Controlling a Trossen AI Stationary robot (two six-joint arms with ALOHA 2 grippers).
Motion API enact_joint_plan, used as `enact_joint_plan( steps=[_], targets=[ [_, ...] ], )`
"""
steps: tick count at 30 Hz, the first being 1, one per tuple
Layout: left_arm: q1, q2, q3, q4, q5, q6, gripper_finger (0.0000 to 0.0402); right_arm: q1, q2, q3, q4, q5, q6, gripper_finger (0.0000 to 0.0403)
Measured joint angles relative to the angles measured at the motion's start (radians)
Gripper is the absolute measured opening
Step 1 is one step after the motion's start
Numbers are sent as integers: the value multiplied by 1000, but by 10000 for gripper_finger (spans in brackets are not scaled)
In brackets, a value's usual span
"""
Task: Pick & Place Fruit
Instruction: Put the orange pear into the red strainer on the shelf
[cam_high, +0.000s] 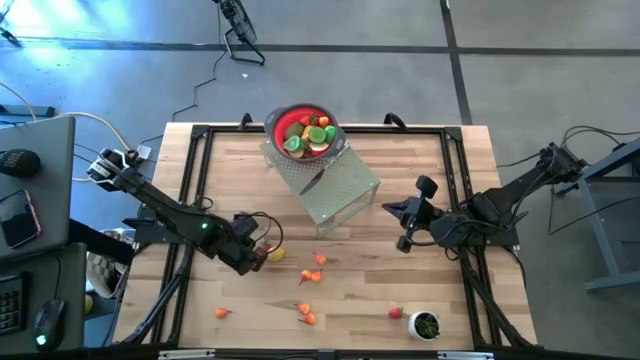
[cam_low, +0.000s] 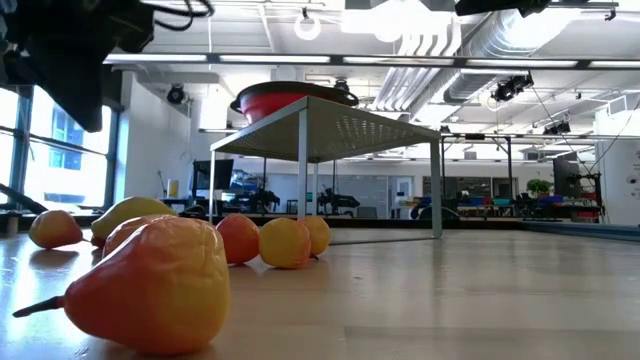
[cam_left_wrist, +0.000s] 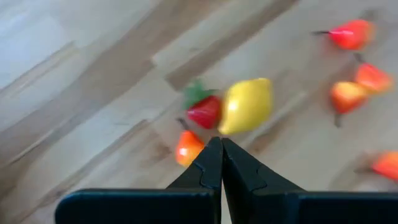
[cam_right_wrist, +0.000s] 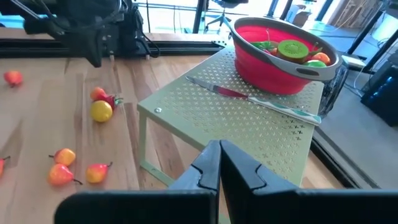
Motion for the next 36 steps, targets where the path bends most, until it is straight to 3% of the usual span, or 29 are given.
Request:
enact_joint_plan(
  steps=[14, 17, 21, 31, 36],
  targets=[
    [1, 0, 4, 40, -9, 76, 0, 0, 0, 0, 0, -1, -35, 2],
    [1, 0, 4, 37, 33, 74, 9, 0, 0, 0, 0, -2, -35, 2],
    [1, 0, 4, 4, 86, 72, 53, 0, 0, 0, 0, -6, -35, 2],
    [1, 0, 3, -21, 88, -12, 227, 0, 0, 0, 0, -7, -35, 2],
    [0, 0, 3, -11, 86, -9, 279, 0, 0, 0, 0, -9, -35, 2]
  ],
)
